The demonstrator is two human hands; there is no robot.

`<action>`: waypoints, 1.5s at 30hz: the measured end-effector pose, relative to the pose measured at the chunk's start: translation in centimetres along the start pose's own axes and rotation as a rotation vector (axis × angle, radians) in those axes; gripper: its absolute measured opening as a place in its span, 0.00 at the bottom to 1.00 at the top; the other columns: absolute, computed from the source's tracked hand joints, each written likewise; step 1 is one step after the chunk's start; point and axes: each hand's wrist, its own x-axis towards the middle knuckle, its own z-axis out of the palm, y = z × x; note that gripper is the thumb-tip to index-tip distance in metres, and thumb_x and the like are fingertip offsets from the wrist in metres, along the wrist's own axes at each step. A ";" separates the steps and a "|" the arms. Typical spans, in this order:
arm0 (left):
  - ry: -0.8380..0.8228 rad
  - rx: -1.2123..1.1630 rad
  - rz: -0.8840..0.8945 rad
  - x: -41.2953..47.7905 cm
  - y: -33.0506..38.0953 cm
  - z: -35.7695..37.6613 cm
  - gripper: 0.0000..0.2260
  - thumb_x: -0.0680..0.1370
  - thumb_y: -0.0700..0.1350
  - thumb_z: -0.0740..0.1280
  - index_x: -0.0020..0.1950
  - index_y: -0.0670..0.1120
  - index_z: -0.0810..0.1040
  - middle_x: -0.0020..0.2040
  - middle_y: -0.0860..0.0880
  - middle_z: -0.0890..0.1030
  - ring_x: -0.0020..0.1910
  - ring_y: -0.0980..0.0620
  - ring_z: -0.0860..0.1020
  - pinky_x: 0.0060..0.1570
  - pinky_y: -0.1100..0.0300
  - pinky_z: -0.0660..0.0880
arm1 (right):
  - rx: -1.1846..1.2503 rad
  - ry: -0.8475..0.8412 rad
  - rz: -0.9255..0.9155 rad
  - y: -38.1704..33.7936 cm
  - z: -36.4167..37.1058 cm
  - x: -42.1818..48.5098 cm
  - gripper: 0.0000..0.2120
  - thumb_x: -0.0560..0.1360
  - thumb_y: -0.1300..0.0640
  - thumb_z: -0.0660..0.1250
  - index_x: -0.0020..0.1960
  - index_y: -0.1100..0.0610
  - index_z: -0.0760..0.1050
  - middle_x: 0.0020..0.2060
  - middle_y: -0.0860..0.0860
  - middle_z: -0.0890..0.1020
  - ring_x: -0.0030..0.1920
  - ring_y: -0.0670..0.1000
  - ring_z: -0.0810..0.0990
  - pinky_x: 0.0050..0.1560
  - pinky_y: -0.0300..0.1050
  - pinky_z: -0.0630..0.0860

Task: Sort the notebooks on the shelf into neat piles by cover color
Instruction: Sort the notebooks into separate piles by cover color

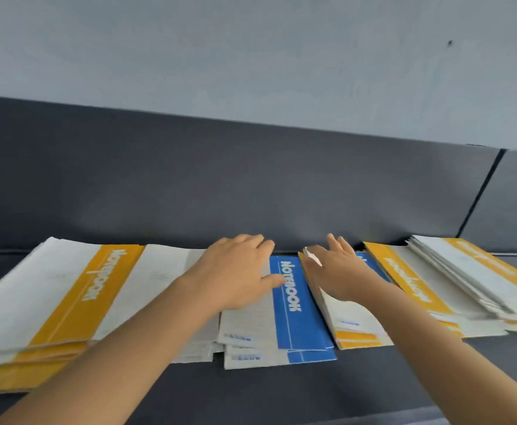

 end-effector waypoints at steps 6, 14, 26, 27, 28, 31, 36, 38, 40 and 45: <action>-0.153 -0.235 -0.195 7.3 9.1 2.7 0.22 0.78 0.60 0.61 0.62 0.44 0.68 0.60 0.45 0.76 0.60 0.44 0.74 0.46 0.55 0.67 | 0.069 -0.031 0.085 8.1 -0.4 0.9 0.19 0.81 0.55 0.45 0.71 0.57 0.58 0.56 0.58 0.73 0.56 0.57 0.72 0.55 0.54 0.70; -0.050 -0.517 -0.497 9.2 10.8 4.7 0.29 0.70 0.56 0.73 0.64 0.47 0.66 0.61 0.49 0.71 0.59 0.48 0.72 0.55 0.54 0.73 | 0.184 0.090 -0.113 10.1 0.8 2.5 0.11 0.82 0.58 0.49 0.55 0.60 0.68 0.51 0.57 0.79 0.49 0.59 0.77 0.49 0.49 0.76; 0.198 -0.924 -0.598 9.0 6.9 2.8 0.35 0.69 0.37 0.76 0.72 0.46 0.65 0.46 0.55 0.78 0.43 0.56 0.78 0.40 0.61 0.75 | 0.394 0.048 -0.199 9.2 0.9 1.7 0.20 0.81 0.43 0.51 0.64 0.53 0.70 0.63 0.55 0.74 0.62 0.55 0.73 0.58 0.47 0.72; 0.228 -0.937 -0.612 8.6 5.7 2.1 0.33 0.69 0.37 0.76 0.70 0.46 0.67 0.46 0.55 0.79 0.43 0.55 0.79 0.43 0.58 0.76 | 0.435 0.026 -0.189 9.3 1.1 1.8 0.24 0.80 0.40 0.52 0.71 0.51 0.66 0.71 0.53 0.67 0.70 0.54 0.66 0.65 0.48 0.70; 0.243 -0.932 -0.621 8.0 4.6 1.3 0.32 0.68 0.37 0.76 0.69 0.47 0.68 0.47 0.55 0.79 0.45 0.53 0.80 0.46 0.56 0.77 | 0.426 0.008 -0.200 9.4 1.3 1.7 0.27 0.79 0.38 0.53 0.74 0.49 0.61 0.75 0.50 0.61 0.74 0.52 0.60 0.70 0.50 0.65; 0.109 -0.726 -0.636 5.8 1.1 0.1 0.37 0.63 0.43 0.76 0.70 0.49 0.68 0.61 0.48 0.78 0.56 0.47 0.78 0.57 0.50 0.76 | 0.319 0.002 -0.230 9.4 1.4 1.4 0.31 0.77 0.36 0.55 0.76 0.48 0.58 0.75 0.48 0.61 0.74 0.51 0.60 0.71 0.50 0.63; -0.322 -0.204 -0.598 3.3 0.5 1.1 0.38 0.71 0.54 0.74 0.76 0.46 0.61 0.77 0.46 0.58 0.73 0.46 0.62 0.69 0.53 0.66 | 0.179 -0.171 -0.146 7.7 1.0 1.0 0.38 0.72 0.30 0.56 0.76 0.48 0.57 0.73 0.49 0.65 0.70 0.54 0.67 0.66 0.51 0.68; -0.396 -0.111 -0.459 3.3 1.3 2.1 0.41 0.74 0.65 0.66 0.79 0.47 0.55 0.80 0.47 0.47 0.79 0.47 0.47 0.74 0.52 0.53 | 0.126 -0.183 -0.123 6.8 0.9 0.6 0.39 0.72 0.29 0.54 0.76 0.49 0.55 0.75 0.50 0.62 0.72 0.55 0.64 0.70 0.55 0.65; -0.508 -0.088 -0.338 3.2 1.6 2.6 0.40 0.77 0.68 0.56 0.80 0.47 0.47 0.80 0.49 0.41 0.78 0.50 0.40 0.76 0.52 0.45 | 0.033 -0.217 -0.096 6.0 1.1 0.2 0.41 0.72 0.28 0.51 0.77 0.49 0.50 0.77 0.51 0.54 0.76 0.57 0.54 0.73 0.63 0.53; -0.589 -0.187 -0.263 2.6 1.2 2.1 0.36 0.77 0.66 0.58 0.78 0.47 0.55 0.79 0.49 0.57 0.77 0.50 0.57 0.72 0.55 0.58 | 0.007 -0.237 -0.031 4.9 1.2 -0.7 0.42 0.72 0.28 0.54 0.78 0.49 0.48 0.78 0.51 0.50 0.77 0.58 0.50 0.72 0.68 0.47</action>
